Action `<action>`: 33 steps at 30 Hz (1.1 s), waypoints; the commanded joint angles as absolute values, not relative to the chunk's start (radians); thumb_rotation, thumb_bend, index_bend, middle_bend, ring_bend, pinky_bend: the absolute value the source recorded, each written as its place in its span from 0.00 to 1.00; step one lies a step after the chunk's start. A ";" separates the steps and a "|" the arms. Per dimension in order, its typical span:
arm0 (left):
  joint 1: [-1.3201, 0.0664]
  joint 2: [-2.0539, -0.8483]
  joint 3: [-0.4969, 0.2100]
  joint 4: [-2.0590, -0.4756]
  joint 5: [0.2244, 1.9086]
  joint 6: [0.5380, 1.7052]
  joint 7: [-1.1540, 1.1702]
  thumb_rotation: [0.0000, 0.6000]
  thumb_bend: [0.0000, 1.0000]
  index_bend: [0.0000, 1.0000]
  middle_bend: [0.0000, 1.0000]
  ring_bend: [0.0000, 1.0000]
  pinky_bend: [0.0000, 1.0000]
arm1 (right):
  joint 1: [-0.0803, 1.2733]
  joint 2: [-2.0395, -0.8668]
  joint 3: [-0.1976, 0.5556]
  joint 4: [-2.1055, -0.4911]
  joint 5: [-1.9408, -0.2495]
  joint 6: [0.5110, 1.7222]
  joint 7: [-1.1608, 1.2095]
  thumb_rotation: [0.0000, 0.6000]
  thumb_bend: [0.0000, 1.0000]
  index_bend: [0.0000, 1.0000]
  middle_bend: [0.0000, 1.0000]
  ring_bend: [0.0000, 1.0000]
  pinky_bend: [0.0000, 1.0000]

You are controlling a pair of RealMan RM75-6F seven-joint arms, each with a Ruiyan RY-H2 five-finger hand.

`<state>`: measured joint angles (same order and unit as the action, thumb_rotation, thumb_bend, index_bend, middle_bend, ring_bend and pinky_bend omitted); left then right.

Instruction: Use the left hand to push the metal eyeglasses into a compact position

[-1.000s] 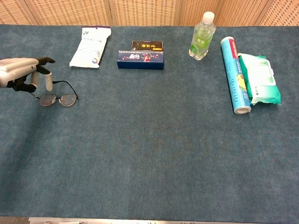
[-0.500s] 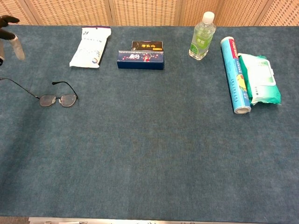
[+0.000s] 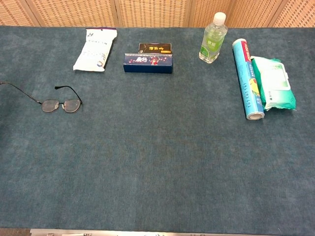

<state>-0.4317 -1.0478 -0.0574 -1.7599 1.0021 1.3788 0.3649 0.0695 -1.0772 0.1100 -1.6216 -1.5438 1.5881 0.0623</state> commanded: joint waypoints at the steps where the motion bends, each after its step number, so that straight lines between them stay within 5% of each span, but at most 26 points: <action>1: -0.401 -1.084 -0.057 -1.699 1.016 1.380 0.340 1.00 0.23 0.00 0.00 0.00 0.11 | 0.068 -1.078 0.109 -1.620 -1.549 1.592 0.064 1.00 0.28 0.43 0.35 0.17 0.39; 33: -0.353 -1.432 -0.127 -1.257 1.175 1.337 0.096 1.00 0.23 0.00 0.00 0.00 0.11 | 0.067 -1.073 0.109 -1.617 -1.547 1.589 0.075 1.00 0.28 0.43 0.35 0.17 0.39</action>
<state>-0.3500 -1.4209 -0.1223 -1.2647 1.1676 1.3389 0.0987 0.0669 -1.0734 0.1089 -1.6170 -1.5467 1.5887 0.0749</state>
